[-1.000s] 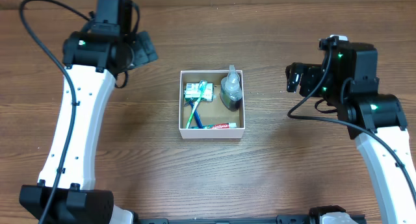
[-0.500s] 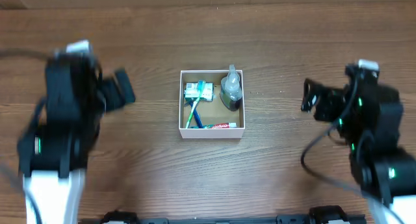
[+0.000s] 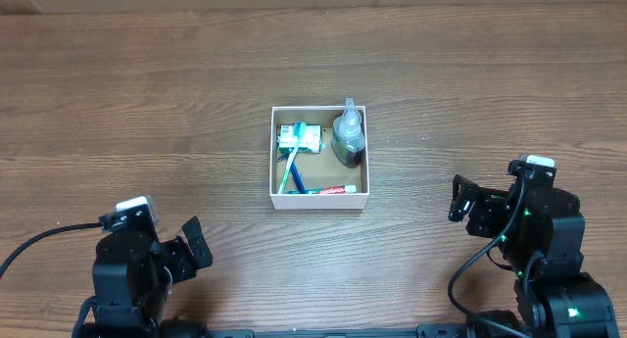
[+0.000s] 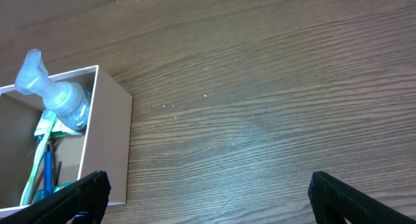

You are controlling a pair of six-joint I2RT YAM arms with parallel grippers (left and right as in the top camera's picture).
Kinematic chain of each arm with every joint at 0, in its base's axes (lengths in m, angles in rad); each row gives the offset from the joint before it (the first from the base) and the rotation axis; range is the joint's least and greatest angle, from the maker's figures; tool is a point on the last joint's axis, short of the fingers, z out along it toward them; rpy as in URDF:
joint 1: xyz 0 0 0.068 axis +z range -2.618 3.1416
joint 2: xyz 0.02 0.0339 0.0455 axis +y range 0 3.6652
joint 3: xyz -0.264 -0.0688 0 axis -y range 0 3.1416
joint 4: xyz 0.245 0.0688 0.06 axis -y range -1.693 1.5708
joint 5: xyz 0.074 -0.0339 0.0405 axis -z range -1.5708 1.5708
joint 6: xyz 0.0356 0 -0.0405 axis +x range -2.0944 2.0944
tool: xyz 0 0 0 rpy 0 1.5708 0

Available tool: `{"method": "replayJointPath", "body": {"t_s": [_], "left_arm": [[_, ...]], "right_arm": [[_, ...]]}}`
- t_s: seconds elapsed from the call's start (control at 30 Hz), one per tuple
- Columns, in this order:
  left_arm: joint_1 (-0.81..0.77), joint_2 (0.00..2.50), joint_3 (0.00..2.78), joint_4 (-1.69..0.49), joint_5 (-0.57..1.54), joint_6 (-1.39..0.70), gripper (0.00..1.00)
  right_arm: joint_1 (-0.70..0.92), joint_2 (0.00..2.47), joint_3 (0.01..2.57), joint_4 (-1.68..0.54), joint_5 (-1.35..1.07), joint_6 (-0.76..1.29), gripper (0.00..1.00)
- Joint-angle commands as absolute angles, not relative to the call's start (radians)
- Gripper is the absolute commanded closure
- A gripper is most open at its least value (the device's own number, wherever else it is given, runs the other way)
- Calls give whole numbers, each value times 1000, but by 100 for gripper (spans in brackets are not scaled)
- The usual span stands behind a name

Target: Pack container

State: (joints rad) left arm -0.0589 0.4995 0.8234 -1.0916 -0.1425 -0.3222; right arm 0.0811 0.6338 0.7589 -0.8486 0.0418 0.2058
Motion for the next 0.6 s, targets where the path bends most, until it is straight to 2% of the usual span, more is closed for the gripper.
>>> {"method": "replayJointPath", "body": {"t_s": [0.0, 0.07, 0.27, 0.43, 0.57], "left_arm": [[-62, 495, 820, -1103, -138, -337, 0], [-62, 495, 820, -1103, -138, -337, 0], [-62, 495, 820, -1103, -138, -337, 0], [-62, 495, 820, -1103, -138, -337, 0], [-62, 495, 820, -1103, -138, -337, 0]], "right_arm": [[84, 632, 756, -849, 65, 193, 0], [84, 632, 756, -917, 165, 123, 0], [83, 593, 752, -986, 146, 123, 0], [84, 354, 554, -814, 114, 123, 0], [84, 94, 309, -547, 89, 123, 0]]}}
